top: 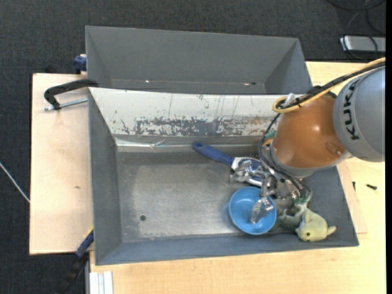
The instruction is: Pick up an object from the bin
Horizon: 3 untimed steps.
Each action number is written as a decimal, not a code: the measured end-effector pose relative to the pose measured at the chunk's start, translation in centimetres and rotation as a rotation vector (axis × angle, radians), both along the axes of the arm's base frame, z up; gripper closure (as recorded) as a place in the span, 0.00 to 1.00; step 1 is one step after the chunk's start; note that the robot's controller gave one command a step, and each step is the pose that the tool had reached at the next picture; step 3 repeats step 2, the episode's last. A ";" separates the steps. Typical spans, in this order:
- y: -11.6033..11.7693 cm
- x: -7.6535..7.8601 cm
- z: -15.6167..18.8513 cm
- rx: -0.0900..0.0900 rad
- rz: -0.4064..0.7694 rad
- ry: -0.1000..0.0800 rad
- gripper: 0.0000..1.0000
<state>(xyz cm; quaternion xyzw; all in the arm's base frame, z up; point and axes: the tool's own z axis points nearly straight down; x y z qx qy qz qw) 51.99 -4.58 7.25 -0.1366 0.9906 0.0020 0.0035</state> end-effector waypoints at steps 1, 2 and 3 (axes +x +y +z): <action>0.2 0.5 0.4 -0.001 0.001 -0.013 1.00; -1.8 1.3 17.2 -0.006 0.016 -0.009 1.00; -1.8 1.3 17.2 -0.006 0.016 -0.009 1.00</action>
Offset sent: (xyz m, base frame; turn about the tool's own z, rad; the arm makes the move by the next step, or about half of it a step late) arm 0.0000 0.0000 0.0000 0.0000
